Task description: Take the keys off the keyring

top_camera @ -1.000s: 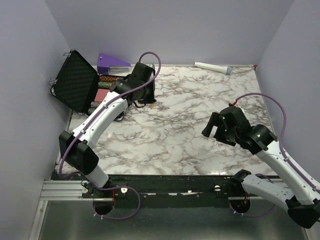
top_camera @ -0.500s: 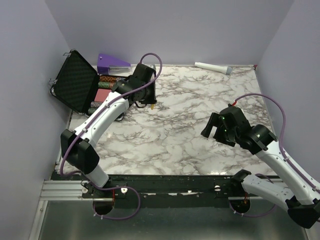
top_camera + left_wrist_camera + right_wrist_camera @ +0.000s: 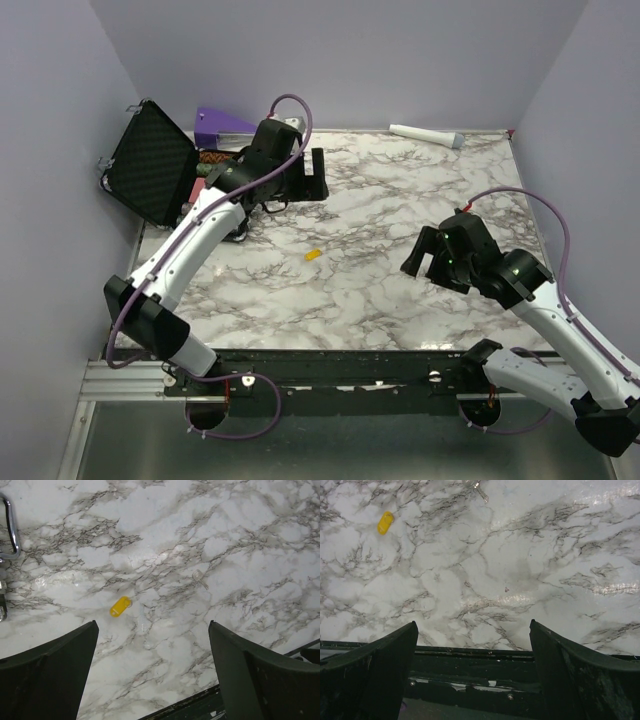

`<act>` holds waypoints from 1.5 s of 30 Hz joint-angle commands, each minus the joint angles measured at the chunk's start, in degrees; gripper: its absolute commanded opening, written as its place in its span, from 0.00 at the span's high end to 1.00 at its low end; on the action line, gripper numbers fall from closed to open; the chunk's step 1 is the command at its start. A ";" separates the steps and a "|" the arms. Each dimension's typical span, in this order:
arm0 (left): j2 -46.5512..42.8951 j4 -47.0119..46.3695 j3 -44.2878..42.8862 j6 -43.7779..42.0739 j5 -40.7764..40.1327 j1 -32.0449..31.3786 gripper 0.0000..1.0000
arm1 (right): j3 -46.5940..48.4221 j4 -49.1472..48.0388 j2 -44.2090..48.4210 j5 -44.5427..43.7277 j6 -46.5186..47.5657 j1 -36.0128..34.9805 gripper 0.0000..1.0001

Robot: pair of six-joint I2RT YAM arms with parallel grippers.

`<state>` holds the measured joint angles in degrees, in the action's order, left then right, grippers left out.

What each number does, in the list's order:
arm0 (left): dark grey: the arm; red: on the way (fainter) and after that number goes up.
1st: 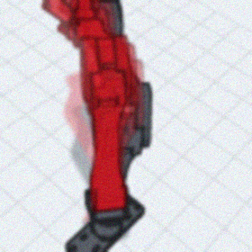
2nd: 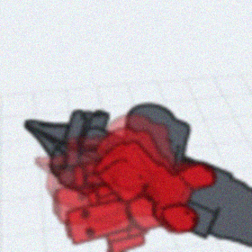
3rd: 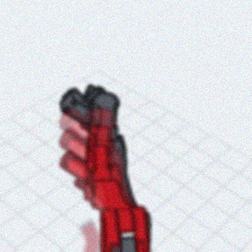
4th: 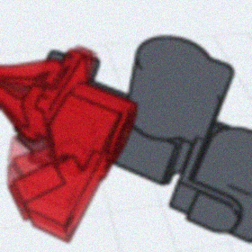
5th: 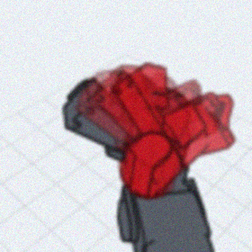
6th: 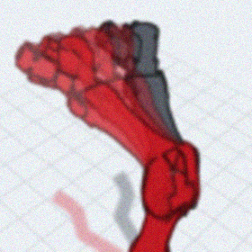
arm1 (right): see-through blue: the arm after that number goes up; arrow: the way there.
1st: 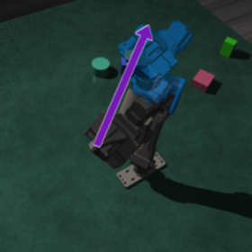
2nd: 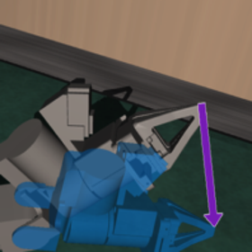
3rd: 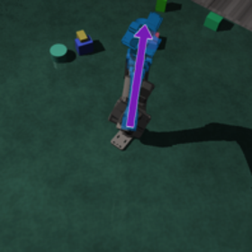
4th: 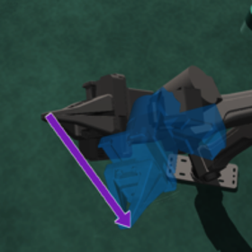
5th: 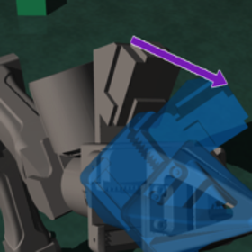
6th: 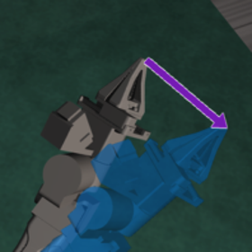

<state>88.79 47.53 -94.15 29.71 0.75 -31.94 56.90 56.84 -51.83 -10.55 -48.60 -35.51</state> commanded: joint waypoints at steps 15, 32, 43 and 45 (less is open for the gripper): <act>-33.66 -4.72 26.19 -3.26 -2.60 0.22 0.01 | 0.84 -8.50 -1.08 4.57 1.76 -0.09 0.00; -63.99 -8.76 53.35 -5.72 -2.16 0.30 0.01 | -18.13 -27.48 11.13 9.14 -0.26 0.00 0.00; -77.98 -14.84 60.14 -5.90 -4.80 0.22 0.01 | -29.04 -19.50 29.15 3.26 -8.61 -0.09 0.00; -77.81 -14.66 59.87 -5.98 -5.06 0.22 0.01 | -29.22 -16.33 31.70 2.55 -9.76 -0.09 0.00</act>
<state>11.57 35.48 -34.41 24.77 -2.04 -31.92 28.60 34.59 -24.14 -4.86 -54.96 -35.51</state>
